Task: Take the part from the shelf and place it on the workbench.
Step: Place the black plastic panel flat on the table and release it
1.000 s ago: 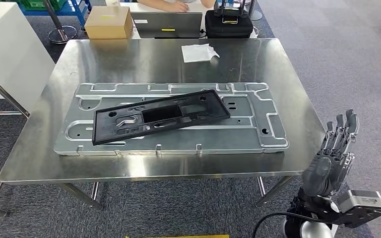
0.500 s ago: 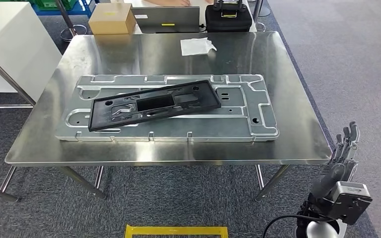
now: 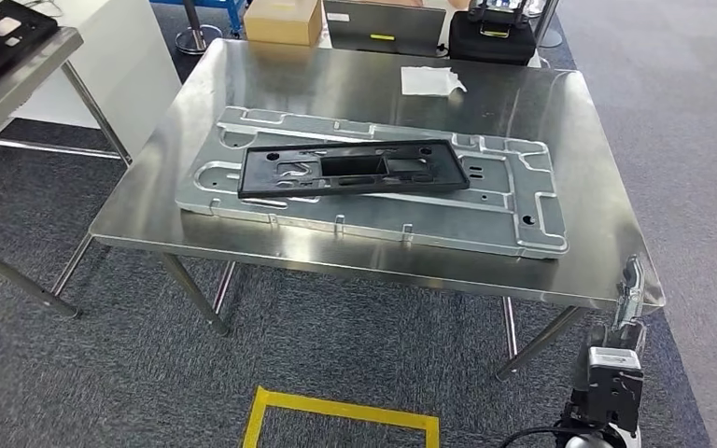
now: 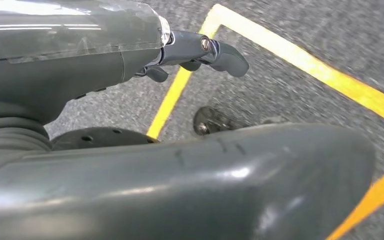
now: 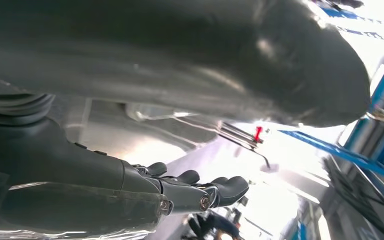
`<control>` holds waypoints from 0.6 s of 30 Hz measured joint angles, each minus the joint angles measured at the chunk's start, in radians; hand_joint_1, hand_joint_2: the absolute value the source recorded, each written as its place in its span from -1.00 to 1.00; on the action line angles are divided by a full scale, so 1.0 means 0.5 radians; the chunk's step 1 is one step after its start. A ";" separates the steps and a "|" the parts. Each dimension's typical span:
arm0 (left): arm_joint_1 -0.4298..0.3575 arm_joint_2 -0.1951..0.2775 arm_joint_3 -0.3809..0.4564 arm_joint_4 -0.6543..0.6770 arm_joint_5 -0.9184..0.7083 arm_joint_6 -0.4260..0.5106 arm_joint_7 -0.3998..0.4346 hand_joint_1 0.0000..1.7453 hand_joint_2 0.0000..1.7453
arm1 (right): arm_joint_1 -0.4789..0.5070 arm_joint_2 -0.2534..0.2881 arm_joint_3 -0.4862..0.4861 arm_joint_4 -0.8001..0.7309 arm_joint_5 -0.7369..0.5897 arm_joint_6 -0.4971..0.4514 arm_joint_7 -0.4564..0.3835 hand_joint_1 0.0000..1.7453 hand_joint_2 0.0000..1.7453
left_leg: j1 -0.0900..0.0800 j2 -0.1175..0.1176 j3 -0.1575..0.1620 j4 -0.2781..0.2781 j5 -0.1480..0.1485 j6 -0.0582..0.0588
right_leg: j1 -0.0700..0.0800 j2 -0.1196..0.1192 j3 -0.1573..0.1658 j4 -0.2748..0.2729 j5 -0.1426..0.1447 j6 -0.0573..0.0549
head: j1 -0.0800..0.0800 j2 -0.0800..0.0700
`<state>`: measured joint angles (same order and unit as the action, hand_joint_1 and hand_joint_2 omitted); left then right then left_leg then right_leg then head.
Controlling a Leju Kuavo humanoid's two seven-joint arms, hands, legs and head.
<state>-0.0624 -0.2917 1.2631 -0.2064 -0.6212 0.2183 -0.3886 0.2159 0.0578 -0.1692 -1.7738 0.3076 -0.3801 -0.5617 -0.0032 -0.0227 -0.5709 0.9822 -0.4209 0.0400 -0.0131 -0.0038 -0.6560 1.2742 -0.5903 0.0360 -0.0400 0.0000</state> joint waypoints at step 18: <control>-0.004 -0.008 -0.001 0.000 -0.036 -0.043 0.026 -1.00 -1.00 | -0.049 0.112 -0.151 0.400 0.185 0.141 0.007 -1.00 -1.00 | 0.052 0.108 0.010 0.364 -0.130 -0.181 | 0.002 -0.168 0.140 -0.553 0.304 -0.088 | -0.006 0.000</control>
<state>-0.0644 -0.2957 1.2627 -0.2064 -0.6391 0.1968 -0.3756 0.1912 0.1138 -0.2445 -1.5736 0.4001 -0.3097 -0.5584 0.0227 0.0312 -0.5658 1.1641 -0.4861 -0.0505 -0.0121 -0.0878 -0.5858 0.9978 -0.4383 -0.0077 -0.0429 0.0000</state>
